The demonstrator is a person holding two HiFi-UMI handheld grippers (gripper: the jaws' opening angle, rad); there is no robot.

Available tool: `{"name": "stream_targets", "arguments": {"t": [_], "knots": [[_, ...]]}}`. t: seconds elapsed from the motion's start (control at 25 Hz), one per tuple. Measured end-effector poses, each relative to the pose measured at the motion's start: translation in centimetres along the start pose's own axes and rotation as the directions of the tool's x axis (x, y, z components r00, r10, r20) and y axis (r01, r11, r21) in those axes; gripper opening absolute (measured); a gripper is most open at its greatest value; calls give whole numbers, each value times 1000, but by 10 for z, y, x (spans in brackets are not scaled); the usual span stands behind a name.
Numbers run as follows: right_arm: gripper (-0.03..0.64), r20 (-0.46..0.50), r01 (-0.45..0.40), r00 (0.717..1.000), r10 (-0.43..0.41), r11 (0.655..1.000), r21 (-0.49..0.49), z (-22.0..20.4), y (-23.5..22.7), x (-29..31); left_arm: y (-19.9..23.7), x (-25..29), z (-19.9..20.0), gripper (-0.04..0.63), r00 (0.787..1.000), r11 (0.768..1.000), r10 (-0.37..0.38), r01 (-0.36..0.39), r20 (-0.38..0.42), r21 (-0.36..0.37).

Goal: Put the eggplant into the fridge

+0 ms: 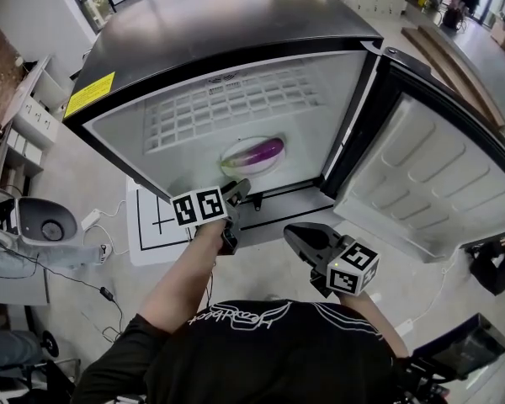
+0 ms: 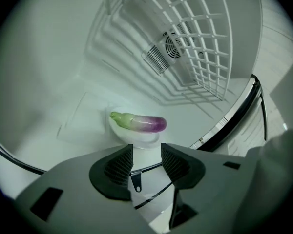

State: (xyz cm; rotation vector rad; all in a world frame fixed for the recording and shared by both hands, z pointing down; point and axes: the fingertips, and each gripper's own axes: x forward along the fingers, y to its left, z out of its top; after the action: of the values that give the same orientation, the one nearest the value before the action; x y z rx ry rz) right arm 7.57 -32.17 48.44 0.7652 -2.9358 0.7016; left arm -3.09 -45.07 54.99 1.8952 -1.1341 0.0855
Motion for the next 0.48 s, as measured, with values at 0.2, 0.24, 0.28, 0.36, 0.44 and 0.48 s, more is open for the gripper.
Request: {"name": "stream_targets", "arguments": {"t": [0.2,0.24,0.28,0.36,0.44,0.48], "knots": [[8,2,28,1000,-28,999,-47,5,8,-6,-36,-23,-10,161,996,981,-90,91,-15,173],[8,2,32,999,-32,998,-59,7,13,-7,-46,-31,-12,161,993,970,-119,119,-13,210],[8,1,36,999,-36,997,-70,8,18,-8,-55,-40,-14,160,989,957,-150,149,-15,249],[8,0,42,999,-42,995,-89,11,29,-11,-77,-62,-21,160,975,920,-220,218,-30,325],[8,7,50,999,-49,994,-101,14,41,-15,-99,-85,-30,158,954,876,-295,290,-49,385],[8,13,53,999,-51,993,-105,16,47,-17,-108,-97,-34,150,943,856,-329,321,-53,404]]}}
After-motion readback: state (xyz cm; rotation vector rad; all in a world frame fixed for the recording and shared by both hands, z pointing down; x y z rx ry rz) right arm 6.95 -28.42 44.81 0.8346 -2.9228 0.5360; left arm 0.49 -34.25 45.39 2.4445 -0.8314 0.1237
